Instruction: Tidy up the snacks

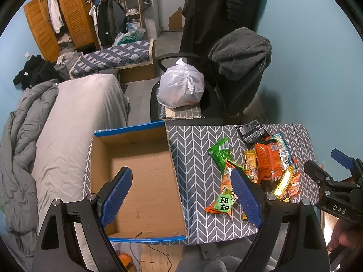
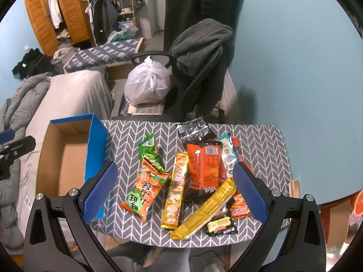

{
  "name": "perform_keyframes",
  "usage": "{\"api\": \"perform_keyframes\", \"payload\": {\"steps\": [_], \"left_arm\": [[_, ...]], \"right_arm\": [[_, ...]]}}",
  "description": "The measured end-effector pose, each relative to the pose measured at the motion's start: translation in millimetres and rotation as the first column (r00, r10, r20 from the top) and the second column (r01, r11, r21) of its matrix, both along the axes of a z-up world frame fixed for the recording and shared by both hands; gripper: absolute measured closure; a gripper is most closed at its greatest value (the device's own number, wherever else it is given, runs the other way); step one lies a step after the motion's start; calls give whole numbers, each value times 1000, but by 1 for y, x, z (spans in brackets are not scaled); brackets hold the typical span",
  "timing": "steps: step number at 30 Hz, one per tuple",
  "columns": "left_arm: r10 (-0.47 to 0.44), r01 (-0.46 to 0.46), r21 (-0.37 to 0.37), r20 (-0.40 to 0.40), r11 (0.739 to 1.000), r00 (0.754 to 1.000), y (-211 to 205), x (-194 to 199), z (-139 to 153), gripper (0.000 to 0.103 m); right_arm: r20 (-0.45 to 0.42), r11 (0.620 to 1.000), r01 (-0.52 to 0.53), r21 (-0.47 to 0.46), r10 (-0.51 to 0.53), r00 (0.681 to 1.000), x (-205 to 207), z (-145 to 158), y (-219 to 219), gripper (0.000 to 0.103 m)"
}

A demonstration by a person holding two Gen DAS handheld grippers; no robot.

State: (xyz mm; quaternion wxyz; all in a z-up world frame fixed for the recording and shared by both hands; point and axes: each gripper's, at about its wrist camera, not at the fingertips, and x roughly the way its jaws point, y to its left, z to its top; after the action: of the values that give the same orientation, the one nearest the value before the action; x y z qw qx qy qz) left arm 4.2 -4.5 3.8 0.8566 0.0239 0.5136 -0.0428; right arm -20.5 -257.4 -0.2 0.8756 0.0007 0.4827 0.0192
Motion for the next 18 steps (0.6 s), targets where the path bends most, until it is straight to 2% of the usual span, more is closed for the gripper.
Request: {"api": "perform_keyframes", "payload": {"steps": [18], "left_arm": [[3, -3, -8, -4, 1000, 1000, -1, -2, -1, 14]], "right_arm": [[-4, 1000, 1, 2, -1, 1000, 1, 1, -1, 3]]}}
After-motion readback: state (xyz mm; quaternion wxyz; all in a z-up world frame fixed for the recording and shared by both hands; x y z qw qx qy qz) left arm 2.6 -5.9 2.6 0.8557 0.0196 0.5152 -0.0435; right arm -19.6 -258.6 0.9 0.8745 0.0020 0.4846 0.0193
